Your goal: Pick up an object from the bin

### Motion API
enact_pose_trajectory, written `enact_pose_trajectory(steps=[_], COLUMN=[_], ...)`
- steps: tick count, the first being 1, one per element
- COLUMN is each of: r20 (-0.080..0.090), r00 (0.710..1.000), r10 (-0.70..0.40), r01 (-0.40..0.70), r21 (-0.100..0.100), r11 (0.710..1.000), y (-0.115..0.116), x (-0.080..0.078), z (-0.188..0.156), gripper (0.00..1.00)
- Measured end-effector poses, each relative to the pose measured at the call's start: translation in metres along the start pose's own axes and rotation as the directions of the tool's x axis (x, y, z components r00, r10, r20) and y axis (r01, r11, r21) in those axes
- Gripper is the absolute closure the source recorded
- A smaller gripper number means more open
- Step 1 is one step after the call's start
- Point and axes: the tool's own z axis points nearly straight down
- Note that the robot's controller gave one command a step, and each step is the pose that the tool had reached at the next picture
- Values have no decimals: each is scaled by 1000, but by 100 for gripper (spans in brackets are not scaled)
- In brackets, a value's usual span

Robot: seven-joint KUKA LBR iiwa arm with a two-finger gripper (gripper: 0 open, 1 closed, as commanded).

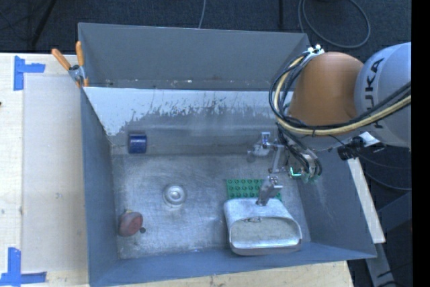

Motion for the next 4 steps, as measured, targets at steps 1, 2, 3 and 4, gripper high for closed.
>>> enact_pose_trajectory(steps=[1, 2, 3, 4], r20=[8, 8, 8, 8], r00=[991, 991, 991, 991], r10=[136, 135, 135, 134], r01=[-136, -135, -135, -134], r21=[0, 0, 0, 0], r11=[991, 991, 991, 991], y=[-8, -7, -7, -7], x=[-8, -8, -8, -8], z=[56, 56, 56, 56], gripper=[0, 100, 0, 100])
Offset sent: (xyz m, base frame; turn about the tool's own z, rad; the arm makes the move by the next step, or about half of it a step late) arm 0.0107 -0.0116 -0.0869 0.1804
